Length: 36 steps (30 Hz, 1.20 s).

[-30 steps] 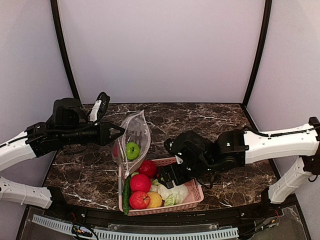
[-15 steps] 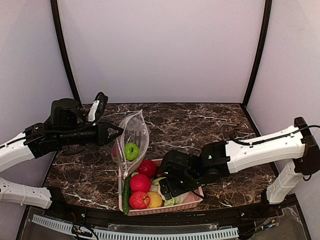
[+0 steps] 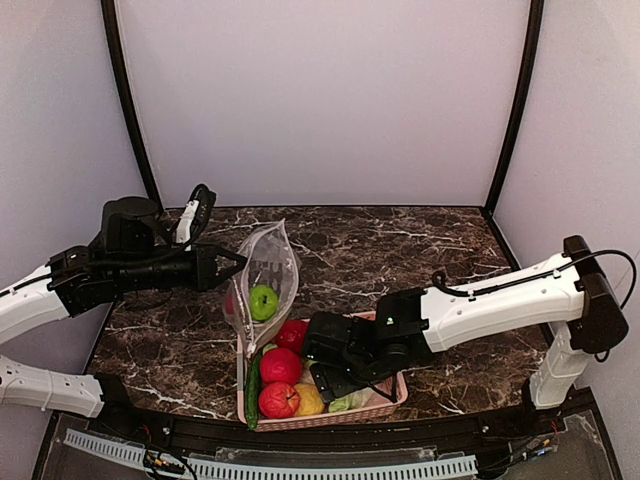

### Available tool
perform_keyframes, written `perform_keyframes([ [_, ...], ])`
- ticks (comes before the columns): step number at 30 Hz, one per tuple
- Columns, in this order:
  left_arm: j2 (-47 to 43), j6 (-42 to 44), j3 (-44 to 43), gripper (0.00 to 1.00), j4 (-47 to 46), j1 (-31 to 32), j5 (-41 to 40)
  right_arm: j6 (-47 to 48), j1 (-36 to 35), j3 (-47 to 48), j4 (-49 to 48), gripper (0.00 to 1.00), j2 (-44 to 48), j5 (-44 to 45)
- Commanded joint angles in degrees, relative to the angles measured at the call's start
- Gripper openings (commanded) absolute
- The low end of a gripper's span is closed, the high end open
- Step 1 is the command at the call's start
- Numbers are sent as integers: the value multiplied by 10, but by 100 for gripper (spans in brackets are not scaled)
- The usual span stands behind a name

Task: Place the food in the zip-top bag and seal the zipper
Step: Pick up the fake vegetable from the bin.

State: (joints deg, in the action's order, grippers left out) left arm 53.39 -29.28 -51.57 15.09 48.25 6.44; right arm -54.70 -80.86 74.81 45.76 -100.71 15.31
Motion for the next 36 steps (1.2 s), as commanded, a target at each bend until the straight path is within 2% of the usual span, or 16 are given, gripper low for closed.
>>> perform_keyframes([
  [1,-9,-2,5,1,6,-3,-1,-30,-7,10,59,87,-5,32],
  [7,-9,-2,7,1,6,-3,-1,-35,-6,4,67,87,-1,40],
  [14,-8,-3,5,1,4,-3,1,-14,-4,-8,7,88,-22,5],
  [17,-12,-3,5,1,8,-3,-2,-15,-3,-9,6,84,-30,5],
  [24,-16,-3,6,1,14,-3,-4,-26,-2,-19,17,69,-24,16],
  [31,-13,-4,7,1,10,-3,-5,-34,-1,-21,39,40,-12,37],
  [36,-10,-4,6,1,7,-4,-3,-35,-1,-19,41,28,-3,41],
])
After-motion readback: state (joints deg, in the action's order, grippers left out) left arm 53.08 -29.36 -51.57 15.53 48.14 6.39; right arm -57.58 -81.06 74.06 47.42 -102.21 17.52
